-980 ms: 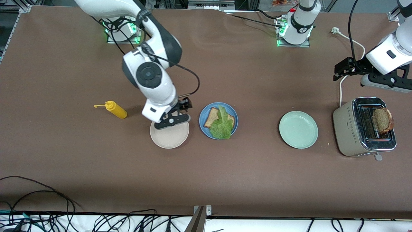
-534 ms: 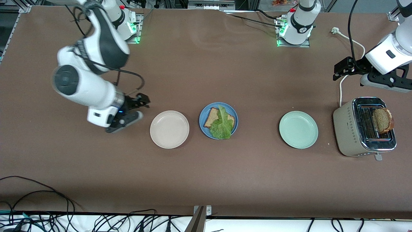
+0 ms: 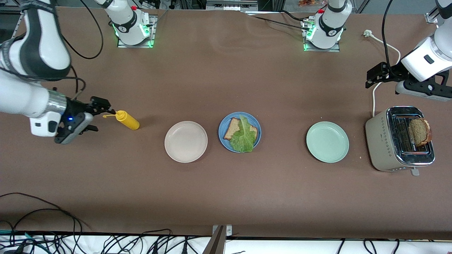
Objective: Make sandwich in blue plate with both arms
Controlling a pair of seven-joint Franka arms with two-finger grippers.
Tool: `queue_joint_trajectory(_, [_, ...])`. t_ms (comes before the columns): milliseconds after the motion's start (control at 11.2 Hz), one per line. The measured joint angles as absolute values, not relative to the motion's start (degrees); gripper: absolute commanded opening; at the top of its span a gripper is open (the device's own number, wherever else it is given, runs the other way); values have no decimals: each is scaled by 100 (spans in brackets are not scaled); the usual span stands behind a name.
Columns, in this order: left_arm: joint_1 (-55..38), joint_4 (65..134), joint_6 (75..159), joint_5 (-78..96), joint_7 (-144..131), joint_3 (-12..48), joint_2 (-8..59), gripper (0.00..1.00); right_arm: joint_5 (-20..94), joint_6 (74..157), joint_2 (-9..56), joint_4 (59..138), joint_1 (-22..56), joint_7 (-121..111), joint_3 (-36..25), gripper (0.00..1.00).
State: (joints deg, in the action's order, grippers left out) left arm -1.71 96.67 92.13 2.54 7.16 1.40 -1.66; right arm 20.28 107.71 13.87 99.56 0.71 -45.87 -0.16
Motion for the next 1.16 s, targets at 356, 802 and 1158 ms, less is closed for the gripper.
queue_joint_trajectory(356, [-171, 9641, 9209, 254, 716, 139, -166, 100, 3081, 11291, 1171, 10627, 67, -6784, -801, 100])
queue_joint_trajectory(802, [-170, 9640, 9206, 254, 716, 139, -166, 100, 4714, 12149, 1085, 11851, 82, -8635, -984, 100])
queue_joint_trajectory(1158, [-169, 9639, 9205, 254, 716, 138, -166, 100, 5137, 11892, 1075, 12195, 80, -9127, -1268, 100])
